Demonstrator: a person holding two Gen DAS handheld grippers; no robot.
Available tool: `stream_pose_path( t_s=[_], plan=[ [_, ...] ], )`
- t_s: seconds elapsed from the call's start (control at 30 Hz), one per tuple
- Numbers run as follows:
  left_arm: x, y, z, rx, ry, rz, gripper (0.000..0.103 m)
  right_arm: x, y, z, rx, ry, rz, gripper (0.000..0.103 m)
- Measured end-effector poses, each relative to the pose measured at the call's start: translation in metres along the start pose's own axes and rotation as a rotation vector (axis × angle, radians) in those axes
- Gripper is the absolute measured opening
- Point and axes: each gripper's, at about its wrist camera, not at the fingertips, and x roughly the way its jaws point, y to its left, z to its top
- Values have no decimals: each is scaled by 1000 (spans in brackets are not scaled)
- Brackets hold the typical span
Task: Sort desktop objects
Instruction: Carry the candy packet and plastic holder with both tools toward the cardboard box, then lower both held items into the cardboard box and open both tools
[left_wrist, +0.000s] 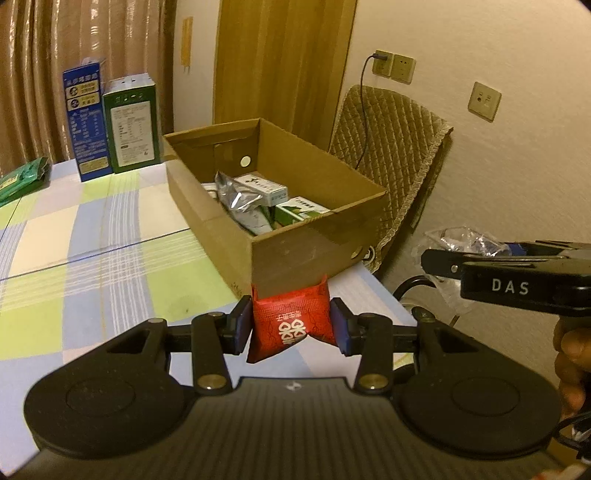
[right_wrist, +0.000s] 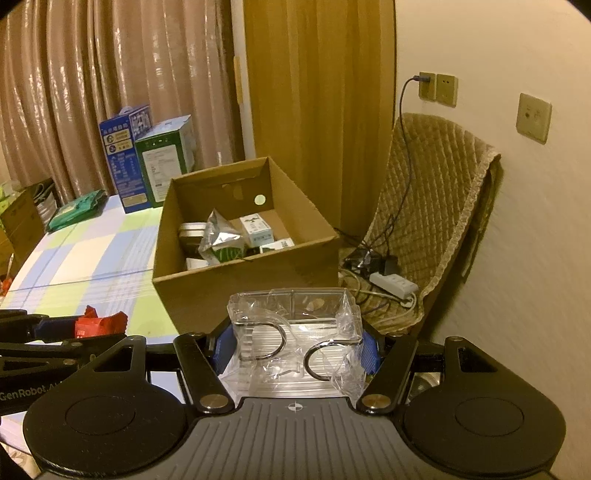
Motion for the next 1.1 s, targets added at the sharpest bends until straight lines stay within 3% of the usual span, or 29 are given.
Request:
stream_pose_path(
  t_s=[1.1],
  plan=[
    [28,12,63,-42,-64,3,39,46,4,50,-99,3,21,62]
  ],
)
